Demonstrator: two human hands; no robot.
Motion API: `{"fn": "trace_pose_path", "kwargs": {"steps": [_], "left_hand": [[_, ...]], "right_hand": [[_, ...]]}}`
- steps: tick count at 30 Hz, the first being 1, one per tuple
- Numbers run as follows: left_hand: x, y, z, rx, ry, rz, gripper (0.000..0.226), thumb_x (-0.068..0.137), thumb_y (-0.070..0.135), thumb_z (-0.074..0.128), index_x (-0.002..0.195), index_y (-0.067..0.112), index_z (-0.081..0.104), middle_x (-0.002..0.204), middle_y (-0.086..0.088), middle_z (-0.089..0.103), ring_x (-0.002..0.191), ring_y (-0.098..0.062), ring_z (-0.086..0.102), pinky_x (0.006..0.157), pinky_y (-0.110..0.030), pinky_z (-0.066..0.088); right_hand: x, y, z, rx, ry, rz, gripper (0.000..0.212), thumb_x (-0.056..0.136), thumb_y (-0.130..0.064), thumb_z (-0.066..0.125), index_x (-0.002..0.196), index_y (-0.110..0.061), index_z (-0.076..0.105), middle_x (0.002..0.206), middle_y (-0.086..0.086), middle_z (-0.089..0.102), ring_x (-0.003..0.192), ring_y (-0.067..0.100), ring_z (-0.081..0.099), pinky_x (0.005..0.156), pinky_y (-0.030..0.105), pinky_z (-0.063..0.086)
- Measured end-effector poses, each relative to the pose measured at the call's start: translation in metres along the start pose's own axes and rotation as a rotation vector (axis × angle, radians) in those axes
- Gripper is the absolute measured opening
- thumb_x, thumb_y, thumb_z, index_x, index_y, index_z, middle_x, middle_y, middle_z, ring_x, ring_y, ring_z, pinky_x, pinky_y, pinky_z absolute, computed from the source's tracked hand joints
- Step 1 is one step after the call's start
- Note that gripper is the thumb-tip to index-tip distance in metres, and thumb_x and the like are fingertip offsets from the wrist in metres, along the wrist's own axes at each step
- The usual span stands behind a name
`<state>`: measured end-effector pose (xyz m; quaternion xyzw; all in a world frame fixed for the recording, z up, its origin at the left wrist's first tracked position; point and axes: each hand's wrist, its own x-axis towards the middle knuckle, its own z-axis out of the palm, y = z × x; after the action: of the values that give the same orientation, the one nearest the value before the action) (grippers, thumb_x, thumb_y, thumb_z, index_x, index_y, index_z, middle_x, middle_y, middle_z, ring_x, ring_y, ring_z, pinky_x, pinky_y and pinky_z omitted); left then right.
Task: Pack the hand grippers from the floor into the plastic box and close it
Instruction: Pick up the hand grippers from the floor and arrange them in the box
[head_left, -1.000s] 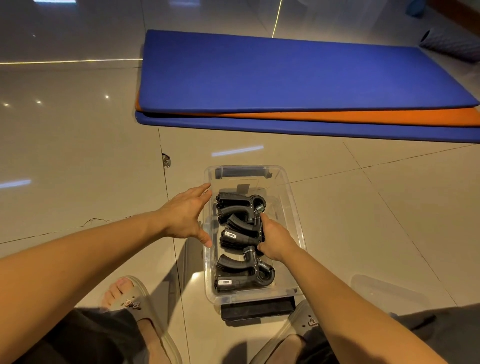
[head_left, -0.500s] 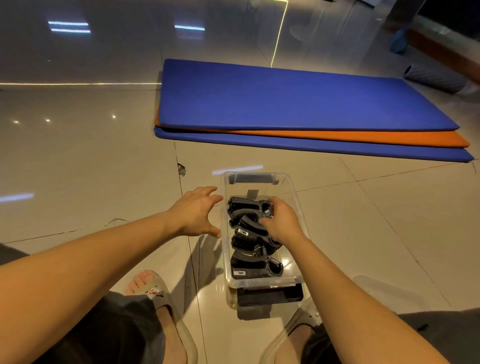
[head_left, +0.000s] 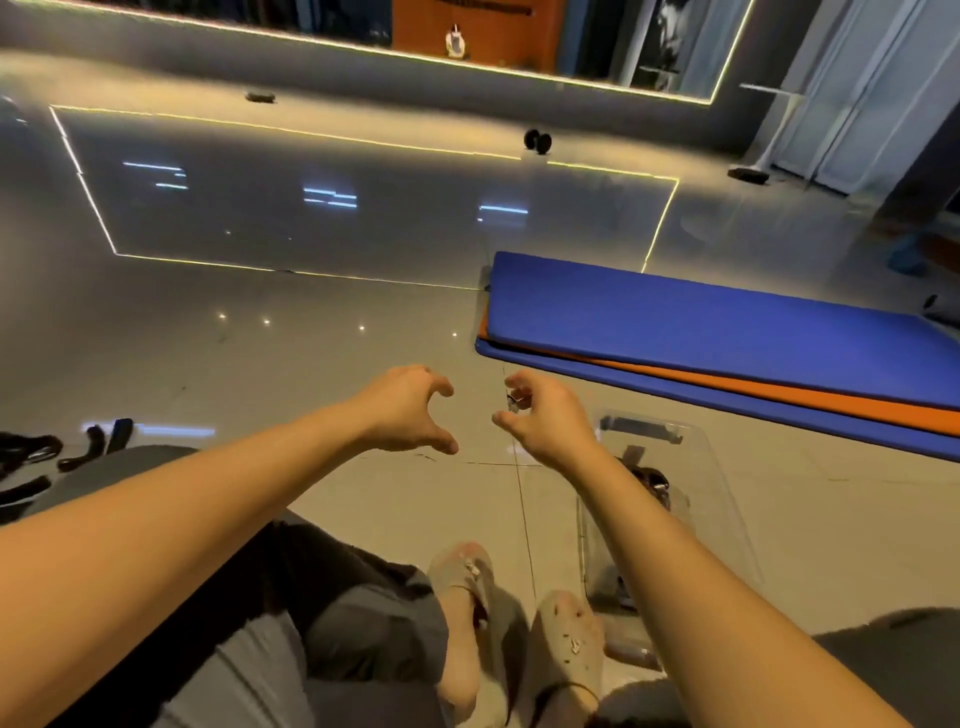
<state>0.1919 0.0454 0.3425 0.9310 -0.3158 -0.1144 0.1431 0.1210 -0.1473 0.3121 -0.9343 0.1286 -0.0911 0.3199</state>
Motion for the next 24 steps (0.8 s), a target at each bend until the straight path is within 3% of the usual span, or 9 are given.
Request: {"fn": "trace_pose_path", "kwargs": {"steps": [3, 12, 17, 24], "left_hand": [[-0.056, -0.043, -0.032, -0.017, 0.017, -0.095, 0.076, 0.074, 0.052, 0.083, 0.139, 0.023, 0.055, 0.143, 0.001, 0.053, 0.128, -0.022, 0.052, 0.095, -0.031, 0.042], [-0.189, -0.200, -0.095, 0.013, 0.128, -0.456, 0.074, 0.075, 0.055, 0.082, 0.137, 0.022, 0.058, 0.139, 0.000, 0.058, 0.123, -0.024, 0.056, 0.100, -0.041, 0.048], [-0.252, -0.301, -0.091, -0.088, 0.201, -0.663, 0.064, 0.077, 0.047, 0.083, 0.129, 0.017, 0.063, 0.117, -0.003, 0.067, 0.100, -0.022, 0.066, 0.085, -0.039, 0.056], [-0.298, -0.419, -0.068, -0.191, 0.210, -0.847, 0.071, 0.084, 0.040, 0.079, 0.144, 0.014, 0.050, 0.143, -0.007, 0.055, 0.127, -0.025, 0.055, 0.104, -0.038, 0.046]], "right_hand": [[-0.012, -0.059, 0.031, 0.027, -0.061, -0.065, 0.054, 0.088, -0.034, 0.076, 0.136, -0.021, 0.056, 0.124, 0.000, 0.064, 0.108, 0.016, 0.062, 0.094, 0.040, 0.055], [-0.015, -0.220, 0.161, 0.079, -0.344, -0.232, 0.054, 0.084, -0.032, 0.080, 0.132, -0.015, 0.061, 0.123, 0.006, 0.068, 0.108, 0.025, 0.065, 0.097, 0.046, 0.054], [0.000, -0.296, 0.241, 0.035, -0.502, -0.327, 0.055, 0.088, -0.028, 0.077, 0.136, -0.009, 0.058, 0.128, 0.011, 0.065, 0.114, 0.028, 0.063, 0.101, 0.047, 0.052], [0.028, -0.370, 0.335, -0.051, -0.611, -0.404, 0.046, 0.088, -0.020, 0.077, 0.129, -0.007, 0.061, 0.121, 0.014, 0.066, 0.109, 0.029, 0.063, 0.097, 0.045, 0.054]]}}
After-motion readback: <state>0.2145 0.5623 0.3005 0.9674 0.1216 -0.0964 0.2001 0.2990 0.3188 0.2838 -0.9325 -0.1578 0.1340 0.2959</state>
